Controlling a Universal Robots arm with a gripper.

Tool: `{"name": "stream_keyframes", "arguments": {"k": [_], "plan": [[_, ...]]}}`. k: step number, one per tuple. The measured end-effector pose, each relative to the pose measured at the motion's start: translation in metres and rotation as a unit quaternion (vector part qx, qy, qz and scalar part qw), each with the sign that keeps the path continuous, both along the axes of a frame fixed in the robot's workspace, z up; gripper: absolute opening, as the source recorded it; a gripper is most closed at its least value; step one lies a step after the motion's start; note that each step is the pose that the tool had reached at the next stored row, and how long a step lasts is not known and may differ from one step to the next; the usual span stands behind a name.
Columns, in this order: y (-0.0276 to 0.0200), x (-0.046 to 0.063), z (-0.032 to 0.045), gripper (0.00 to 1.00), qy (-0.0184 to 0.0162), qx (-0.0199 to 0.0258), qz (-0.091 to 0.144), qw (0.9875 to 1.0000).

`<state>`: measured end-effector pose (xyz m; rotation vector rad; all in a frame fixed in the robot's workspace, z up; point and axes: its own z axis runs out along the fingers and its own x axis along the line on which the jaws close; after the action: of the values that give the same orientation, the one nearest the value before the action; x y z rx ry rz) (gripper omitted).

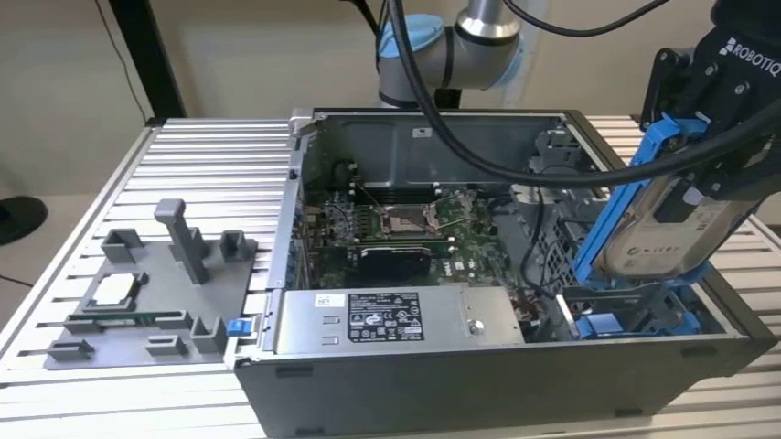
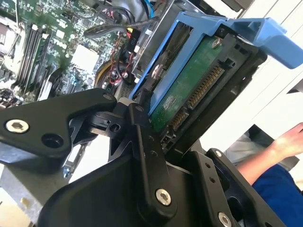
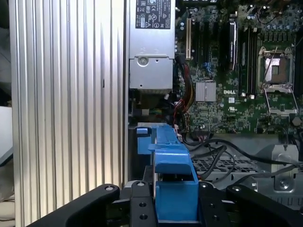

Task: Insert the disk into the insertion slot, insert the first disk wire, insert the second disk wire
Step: 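Insert the disk into the insertion slot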

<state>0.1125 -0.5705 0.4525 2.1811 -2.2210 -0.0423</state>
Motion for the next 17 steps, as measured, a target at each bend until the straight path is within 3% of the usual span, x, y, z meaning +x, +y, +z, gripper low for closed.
{"name": "stream_keyframes", "arguments": {"k": [10, 17], "plan": [[-0.0005, 0.006, -0.0126, 0.0, 0.0, 0.0111, 0.0, 0.9999], [-0.0005, 0.006, -0.0136, 0.0, 0.0, 0.0117, 0.0, 0.9999]]}}
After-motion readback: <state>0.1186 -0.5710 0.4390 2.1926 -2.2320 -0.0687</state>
